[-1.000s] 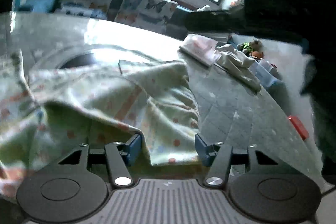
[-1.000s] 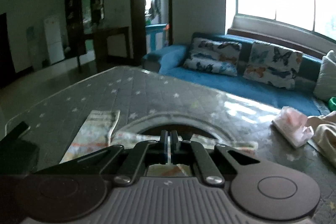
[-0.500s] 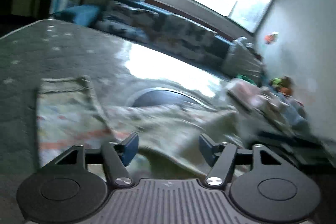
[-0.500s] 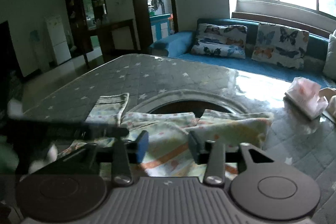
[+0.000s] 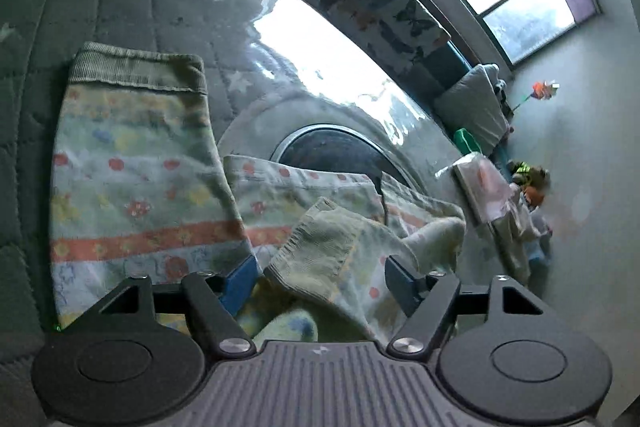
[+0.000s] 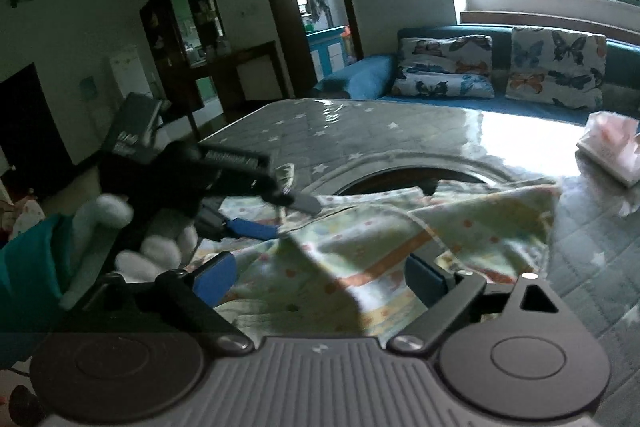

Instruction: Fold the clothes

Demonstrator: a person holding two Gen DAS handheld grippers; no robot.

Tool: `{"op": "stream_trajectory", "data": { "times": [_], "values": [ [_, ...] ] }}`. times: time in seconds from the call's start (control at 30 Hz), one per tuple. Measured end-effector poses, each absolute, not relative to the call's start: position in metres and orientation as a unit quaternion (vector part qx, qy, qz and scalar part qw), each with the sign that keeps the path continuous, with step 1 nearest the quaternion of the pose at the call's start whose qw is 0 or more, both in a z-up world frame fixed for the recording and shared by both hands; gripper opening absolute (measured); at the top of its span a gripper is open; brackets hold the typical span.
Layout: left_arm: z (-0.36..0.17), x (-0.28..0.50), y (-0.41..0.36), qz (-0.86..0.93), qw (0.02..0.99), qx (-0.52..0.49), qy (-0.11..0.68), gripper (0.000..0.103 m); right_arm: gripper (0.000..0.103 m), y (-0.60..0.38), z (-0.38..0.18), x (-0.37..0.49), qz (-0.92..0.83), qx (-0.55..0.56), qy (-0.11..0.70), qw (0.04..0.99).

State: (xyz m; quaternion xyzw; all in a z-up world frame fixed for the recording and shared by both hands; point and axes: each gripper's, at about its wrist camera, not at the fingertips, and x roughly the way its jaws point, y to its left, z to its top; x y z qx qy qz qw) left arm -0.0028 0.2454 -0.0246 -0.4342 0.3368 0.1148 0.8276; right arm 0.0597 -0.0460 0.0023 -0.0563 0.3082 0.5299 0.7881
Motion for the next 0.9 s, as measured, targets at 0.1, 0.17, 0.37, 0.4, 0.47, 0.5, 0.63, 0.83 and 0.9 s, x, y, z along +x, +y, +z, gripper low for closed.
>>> {"op": "stream_trajectory", "data": {
  "times": [0.1,0.17,0.37,0.4,0.47,0.5,0.63,0.83,0.9],
  "values": [
    [-0.025,0.000,0.246,0.115,0.822,-0.442,0.340,0.049,0.097,-0.044,-0.003,0.055,0.532,-0.051,0.314,0.785],
    [-0.027,0.000,0.246,0.114,0.817,-0.447,0.345,0.046,0.098,-0.044,-0.006,0.053,0.532,-0.046,0.319,0.783],
    [-0.032,-0.005,0.249,0.118,0.801,-0.480,0.338,0.048,0.100,-0.044,-0.010,0.047,0.534,-0.042,0.320,0.782],
    [-0.034,-0.006,0.250,0.119,0.799,-0.485,0.335,0.048,0.100,-0.043,-0.010,0.046,0.533,-0.044,0.319,0.782],
    [-0.035,-0.008,0.250,0.119,0.796,-0.493,0.331,0.050,0.100,-0.042,-0.011,0.044,0.533,-0.047,0.318,0.783],
    [-0.035,-0.008,0.250,0.119,0.795,-0.495,0.330,0.050,0.100,-0.042,-0.012,0.043,0.533,-0.048,0.317,0.783],
    [-0.039,-0.006,0.250,0.121,0.791,-0.504,0.326,0.041,0.100,-0.036,-0.010,0.042,0.533,-0.057,0.310,0.786],
    [-0.027,-0.004,0.249,0.095,0.806,-0.501,0.302,0.008,0.088,-0.027,-0.009,0.035,0.513,-0.092,0.280,0.806],
    [-0.020,-0.001,0.247,0.083,0.812,-0.496,0.296,0.007,0.082,-0.021,-0.009,0.036,0.505,-0.111,0.269,0.813]
  ]
}}
